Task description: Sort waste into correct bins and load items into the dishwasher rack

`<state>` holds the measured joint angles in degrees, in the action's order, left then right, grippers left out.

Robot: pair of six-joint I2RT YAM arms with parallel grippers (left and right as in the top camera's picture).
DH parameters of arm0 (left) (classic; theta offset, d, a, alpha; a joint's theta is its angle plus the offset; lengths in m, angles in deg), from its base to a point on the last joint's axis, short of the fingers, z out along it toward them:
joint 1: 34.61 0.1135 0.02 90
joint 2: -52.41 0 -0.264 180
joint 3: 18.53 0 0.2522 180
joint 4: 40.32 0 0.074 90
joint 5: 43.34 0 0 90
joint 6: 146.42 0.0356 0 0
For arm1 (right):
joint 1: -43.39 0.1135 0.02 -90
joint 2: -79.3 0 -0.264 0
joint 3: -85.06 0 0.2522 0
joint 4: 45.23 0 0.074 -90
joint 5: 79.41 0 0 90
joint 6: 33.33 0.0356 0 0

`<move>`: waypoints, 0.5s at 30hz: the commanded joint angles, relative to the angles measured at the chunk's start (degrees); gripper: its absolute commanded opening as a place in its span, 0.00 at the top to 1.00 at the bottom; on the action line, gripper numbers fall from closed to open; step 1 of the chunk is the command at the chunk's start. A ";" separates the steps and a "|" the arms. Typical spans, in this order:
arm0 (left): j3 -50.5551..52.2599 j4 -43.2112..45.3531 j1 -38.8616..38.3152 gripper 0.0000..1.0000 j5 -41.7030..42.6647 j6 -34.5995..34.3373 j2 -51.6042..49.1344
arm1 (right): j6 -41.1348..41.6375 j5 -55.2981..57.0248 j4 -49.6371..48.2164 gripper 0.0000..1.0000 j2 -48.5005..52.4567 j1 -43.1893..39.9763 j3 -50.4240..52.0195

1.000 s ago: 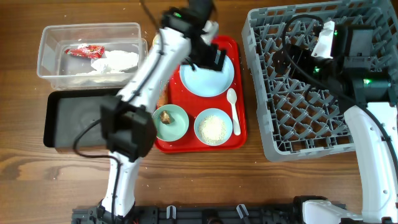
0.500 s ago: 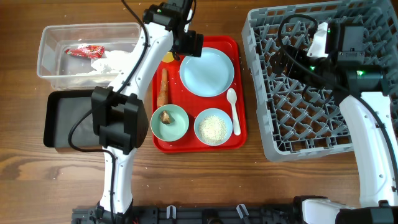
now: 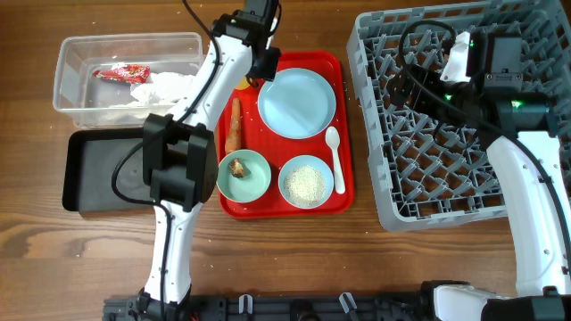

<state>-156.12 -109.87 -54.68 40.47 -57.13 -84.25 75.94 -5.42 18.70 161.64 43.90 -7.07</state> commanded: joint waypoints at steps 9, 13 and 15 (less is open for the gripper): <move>-0.55 1.36 0.79 0.96 -2.03 -2.89 3.56 | 0.42 0.90 -1.05 0.00 0.33 0.39 -1.01; -0.59 -2.40 3.67 0.96 20.87 -6.51 15.69 | -5.53 -14.47 -7.93 0.00 0.33 0.37 -1.01; -0.59 -2.95 6.29 0.96 40.94 -6.58 19.45 | -9.44 -22.53 -11.58 0.00 0.33 0.39 -1.01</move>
<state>-155.99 -112.62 -51.45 55.61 -62.16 -72.29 72.35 -15.52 9.45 161.69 43.90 -7.13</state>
